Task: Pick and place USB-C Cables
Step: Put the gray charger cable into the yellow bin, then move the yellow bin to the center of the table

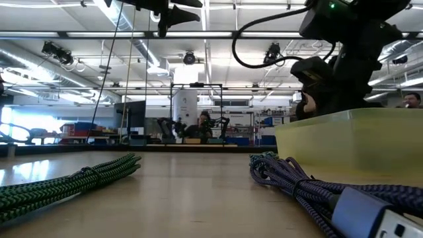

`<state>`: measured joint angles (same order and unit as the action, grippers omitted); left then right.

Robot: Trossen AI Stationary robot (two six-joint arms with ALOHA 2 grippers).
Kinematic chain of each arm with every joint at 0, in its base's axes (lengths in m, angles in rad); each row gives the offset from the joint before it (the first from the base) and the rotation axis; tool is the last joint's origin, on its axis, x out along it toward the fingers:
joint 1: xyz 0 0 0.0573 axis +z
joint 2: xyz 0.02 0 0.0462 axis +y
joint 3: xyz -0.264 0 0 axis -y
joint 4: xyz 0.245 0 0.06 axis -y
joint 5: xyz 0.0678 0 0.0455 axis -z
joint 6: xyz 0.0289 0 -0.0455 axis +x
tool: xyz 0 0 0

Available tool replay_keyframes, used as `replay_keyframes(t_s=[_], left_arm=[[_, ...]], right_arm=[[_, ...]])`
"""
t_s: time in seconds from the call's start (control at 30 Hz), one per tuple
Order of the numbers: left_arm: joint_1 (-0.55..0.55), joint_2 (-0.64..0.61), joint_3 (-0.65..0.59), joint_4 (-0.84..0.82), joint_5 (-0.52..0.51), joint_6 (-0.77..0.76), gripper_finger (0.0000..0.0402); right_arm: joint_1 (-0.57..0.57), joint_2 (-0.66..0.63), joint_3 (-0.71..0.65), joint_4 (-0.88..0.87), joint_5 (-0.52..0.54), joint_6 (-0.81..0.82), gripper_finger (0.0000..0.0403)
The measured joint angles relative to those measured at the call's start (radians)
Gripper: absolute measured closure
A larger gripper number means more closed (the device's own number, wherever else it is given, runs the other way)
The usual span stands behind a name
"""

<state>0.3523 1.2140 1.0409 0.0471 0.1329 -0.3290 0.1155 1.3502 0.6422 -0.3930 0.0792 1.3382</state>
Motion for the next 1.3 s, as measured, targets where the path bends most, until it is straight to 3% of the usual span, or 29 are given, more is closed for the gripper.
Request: replay_keyframes(t_s=[0.23,0.57,1.07,1.3], left_arm=[[0.000,0.000,0.000,0.000,0.000,0.000,0.0239],[0.000,0.000,0.000,0.000,0.000,0.000,0.0239],[0.000,0.000,0.000,-0.001,0.000,0.001,0.0239],[0.000,0.000,0.000,-0.001,0.000,0.001,0.0239]], right_arm=[[-0.014,-0.003,0.000,0.007,-0.014,-0.006,0.0256],[-0.081,-0.122,0.001,0.008,-0.099,-0.024,0.0259],[-0.220,-0.410,0.007,-0.450,-0.161,-0.079,0.0262],[-0.288,-0.449,0.076,-0.690,-0.149,-0.145,0.0262]])
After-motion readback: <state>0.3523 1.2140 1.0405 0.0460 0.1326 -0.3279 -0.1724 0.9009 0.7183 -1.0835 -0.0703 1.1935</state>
